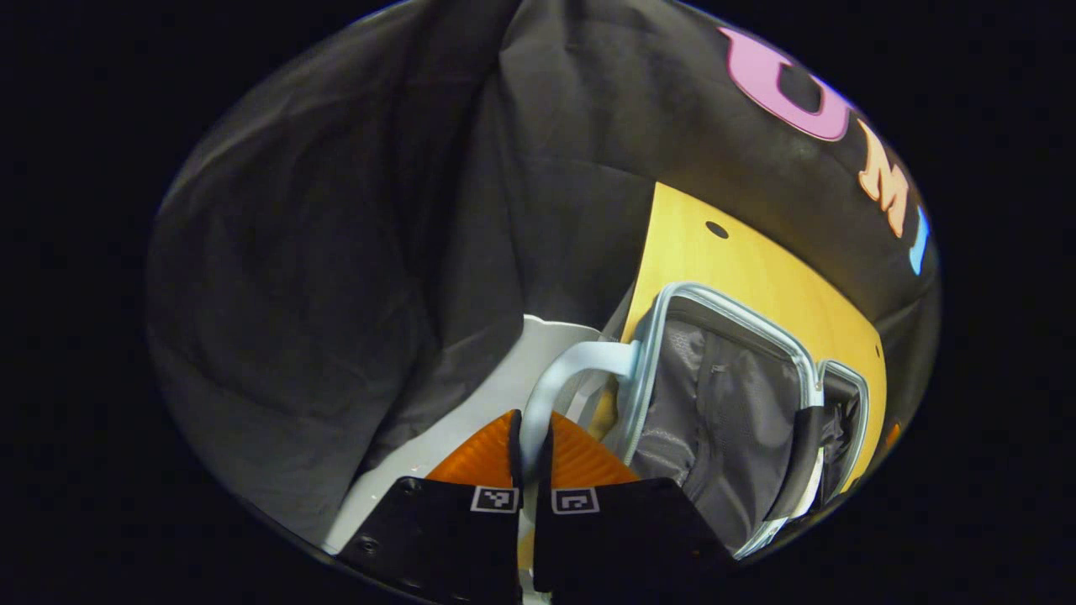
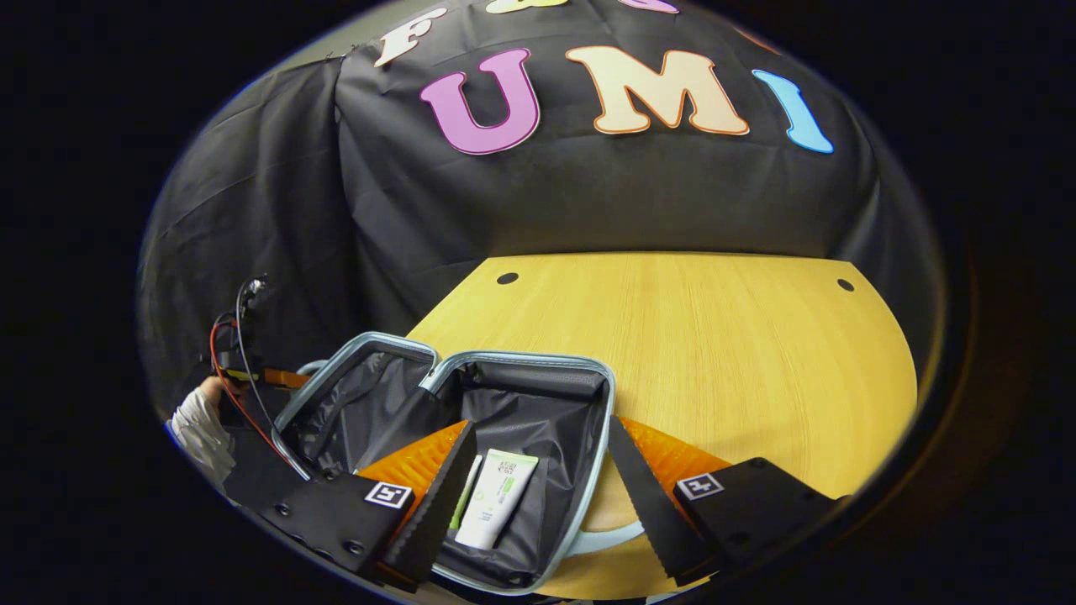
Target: First open the suitcase, pack the skin care products into it, and then close the suitcase.
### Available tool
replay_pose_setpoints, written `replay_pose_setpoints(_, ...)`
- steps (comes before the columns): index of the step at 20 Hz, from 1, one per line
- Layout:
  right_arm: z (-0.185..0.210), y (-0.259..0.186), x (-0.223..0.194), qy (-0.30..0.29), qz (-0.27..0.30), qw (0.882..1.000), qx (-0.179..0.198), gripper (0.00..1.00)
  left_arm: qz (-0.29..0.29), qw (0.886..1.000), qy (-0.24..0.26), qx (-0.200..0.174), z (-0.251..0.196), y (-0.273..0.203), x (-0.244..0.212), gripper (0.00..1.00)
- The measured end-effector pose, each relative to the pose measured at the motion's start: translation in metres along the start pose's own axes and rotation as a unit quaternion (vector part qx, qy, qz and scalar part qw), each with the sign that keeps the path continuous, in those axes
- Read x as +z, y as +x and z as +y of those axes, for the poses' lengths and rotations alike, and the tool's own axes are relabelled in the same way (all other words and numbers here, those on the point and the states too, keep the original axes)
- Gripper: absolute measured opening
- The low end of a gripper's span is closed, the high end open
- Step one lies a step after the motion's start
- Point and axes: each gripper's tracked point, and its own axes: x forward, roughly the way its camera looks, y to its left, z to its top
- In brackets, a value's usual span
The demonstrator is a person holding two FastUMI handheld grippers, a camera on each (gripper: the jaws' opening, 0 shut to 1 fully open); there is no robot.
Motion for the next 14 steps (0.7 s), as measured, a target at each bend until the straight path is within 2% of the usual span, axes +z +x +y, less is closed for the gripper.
replay_pose_setpoints(4, -0.006, -0.011, 0.017, -0.024, -0.027, 0.999, 0.022, 0.98, -0.047, 0.999, 0.013, -0.006, -0.019, -0.063, 0.038, 0.00)
replay_pose_setpoints(8, -0.021, -0.022, 0.033, -0.032, -0.049, 0.997, 0.042, 0.98, -0.085, 0.996, 0.030, -0.022, -0.063, -0.121, 0.059, 0.00)
replay_pose_setpoints(14, -0.045, -0.048, 0.034, -0.045, -0.064, 0.995, 0.063, 0.98, -0.135, 0.985, 0.058, -0.089, -0.163, -0.177, 0.077, 0.00)
